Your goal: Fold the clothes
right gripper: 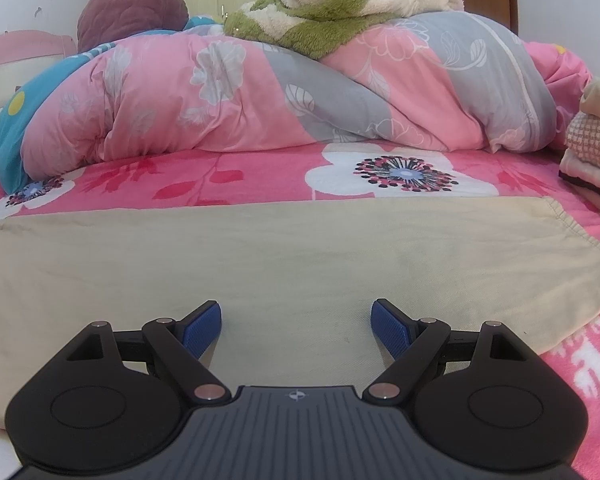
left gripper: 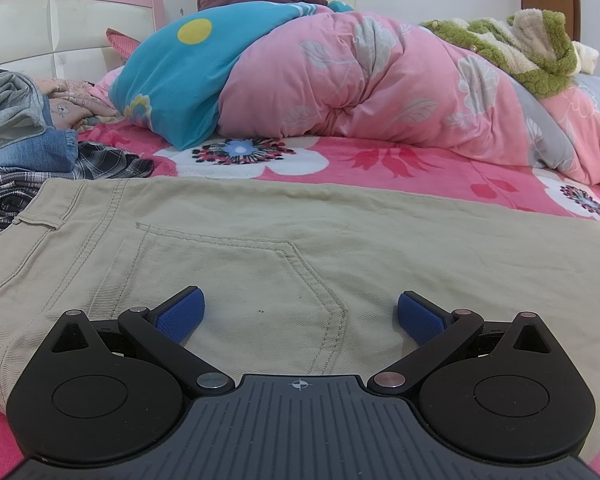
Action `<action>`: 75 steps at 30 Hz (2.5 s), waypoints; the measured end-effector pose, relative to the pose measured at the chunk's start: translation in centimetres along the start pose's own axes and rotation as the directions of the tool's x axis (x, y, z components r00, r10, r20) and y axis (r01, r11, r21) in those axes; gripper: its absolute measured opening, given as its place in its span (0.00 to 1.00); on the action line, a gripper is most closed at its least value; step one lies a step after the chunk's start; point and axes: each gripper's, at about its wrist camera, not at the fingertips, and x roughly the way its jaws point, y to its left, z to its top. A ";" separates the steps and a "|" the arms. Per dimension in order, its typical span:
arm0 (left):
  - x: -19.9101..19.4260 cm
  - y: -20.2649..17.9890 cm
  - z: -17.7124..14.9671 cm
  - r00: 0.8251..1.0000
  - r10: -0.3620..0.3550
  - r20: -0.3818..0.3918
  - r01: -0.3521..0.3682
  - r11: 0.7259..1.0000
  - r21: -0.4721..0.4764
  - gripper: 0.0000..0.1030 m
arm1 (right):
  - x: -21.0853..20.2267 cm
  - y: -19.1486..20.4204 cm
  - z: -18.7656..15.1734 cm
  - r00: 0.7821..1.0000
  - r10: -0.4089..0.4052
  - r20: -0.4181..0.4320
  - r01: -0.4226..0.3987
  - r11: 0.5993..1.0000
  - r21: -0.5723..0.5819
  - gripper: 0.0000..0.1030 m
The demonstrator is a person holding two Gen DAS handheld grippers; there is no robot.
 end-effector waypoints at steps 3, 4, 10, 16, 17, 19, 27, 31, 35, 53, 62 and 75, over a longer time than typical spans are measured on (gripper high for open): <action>0.0 0.0 0.0 1.000 0.000 0.000 0.000 1.000 0.000 1.00 | 0.0 0.0 0.0 1.000 -0.001 -0.001 0.001 1.000 -0.002 0.83; 0.0 0.0 0.0 1.000 0.000 0.000 0.000 1.000 0.000 1.00 | 0.0 0.0 0.0 1.000 -0.002 -0.002 0.002 1.000 -0.002 0.83; 0.0 0.0 0.0 1.000 0.001 0.000 -0.001 1.000 0.000 1.00 | 0.1 0.0 0.0 1.000 -0.002 -0.002 0.002 1.000 -0.004 0.83; 0.0 0.0 0.0 1.000 0.001 0.000 -0.001 1.000 0.000 1.00 | 0.1 0.1 0.1 1.000 -0.003 -0.003 0.003 1.000 -0.005 0.83; 0.0 0.0 0.0 1.000 0.001 0.000 -0.001 1.000 0.000 1.00 | 0.1 0.1 0.1 1.000 -0.003 -0.003 0.003 1.000 -0.006 0.83; 0.0 0.0 0.0 1.000 0.001 0.000 -0.001 1.000 0.000 1.00 | 0.1 0.1 0.1 1.000 -0.004 -0.004 0.004 1.000 -0.007 0.83; 0.0 0.0 0.0 1.000 0.001 0.000 -0.001 1.000 0.001 1.00 | 0.1 0.1 0.0 1.000 -0.007 -0.006 0.007 1.000 -0.013 0.83; 0.0 0.0 0.0 1.000 0.001 0.000 -0.001 1.000 0.001 1.00 | 0.1 0.2 0.1 1.000 -0.008 -0.007 0.007 1.000 -0.014 0.83; 0.0 0.0 0.0 1.000 0.002 0.000 -0.002 1.000 0.001 1.00 | 0.1 0.2 0.1 1.000 -0.008 -0.007 0.008 1.000 -0.015 0.83; -2.7 -0.7 0.8 0.986 -0.075 0.150 0.076 0.997 -0.004 1.00 | 0.2 0.2 0.0 1.000 -0.005 -0.005 0.005 1.000 -0.013 0.83; -1.8 -3.9 1.9 0.987 -0.125 0.101 0.123 0.992 0.025 1.00 | 0.2 0.2 -0.1 1.000 -0.004 -0.005 0.004 1.000 -0.013 0.83; 0.7 -3.6 0.8 0.993 -0.114 -0.010 0.114 0.993 -0.035 1.00 | 0.2 0.2 -0.1 1.000 -0.004 -0.005 0.004 1.000 -0.014 0.83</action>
